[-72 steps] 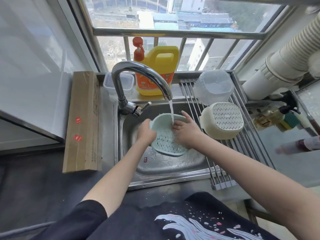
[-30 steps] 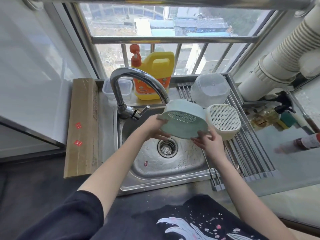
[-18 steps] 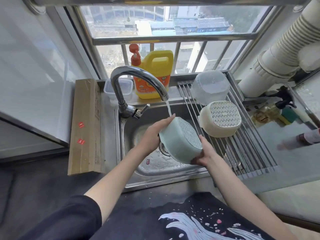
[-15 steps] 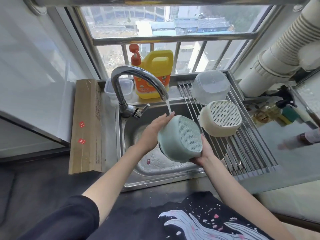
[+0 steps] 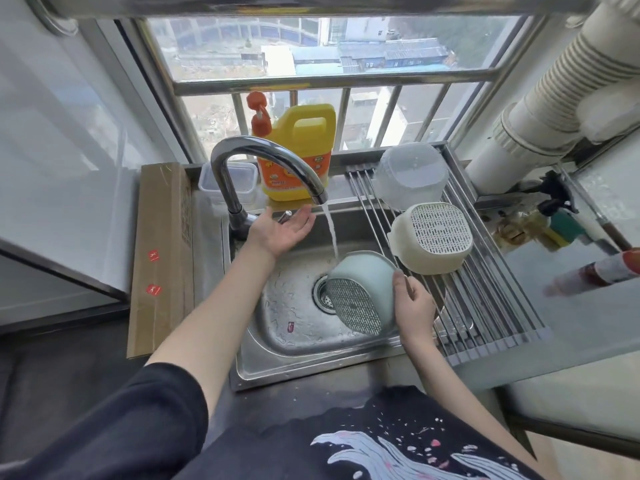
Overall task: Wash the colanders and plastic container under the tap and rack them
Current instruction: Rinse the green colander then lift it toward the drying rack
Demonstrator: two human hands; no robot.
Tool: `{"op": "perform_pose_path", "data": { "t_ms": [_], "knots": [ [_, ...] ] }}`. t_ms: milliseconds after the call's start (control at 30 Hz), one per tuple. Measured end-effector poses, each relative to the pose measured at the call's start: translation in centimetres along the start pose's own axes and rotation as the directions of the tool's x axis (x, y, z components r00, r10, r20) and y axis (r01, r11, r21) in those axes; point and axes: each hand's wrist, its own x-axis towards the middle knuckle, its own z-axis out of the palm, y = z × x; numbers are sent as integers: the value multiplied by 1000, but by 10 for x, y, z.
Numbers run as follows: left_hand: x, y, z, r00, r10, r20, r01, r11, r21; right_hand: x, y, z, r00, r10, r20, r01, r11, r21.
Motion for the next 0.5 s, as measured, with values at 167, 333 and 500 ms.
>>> {"op": "perform_pose_path", "data": {
  "t_ms": [167,333,500],
  "knots": [
    [17,8,22,965,-2,-262,-12,999,-51,-5,-2,5,998,-15,55,15,1000,6],
    [11,33,39,871,-94,-482,59,995,-86,-1,-8,7,995,-50,82,51,999,-19],
    [13,60,49,817,-192,-544,-1,943,-334,5,-5,8,985,-54,167,59,998,-25]
  ]
}}
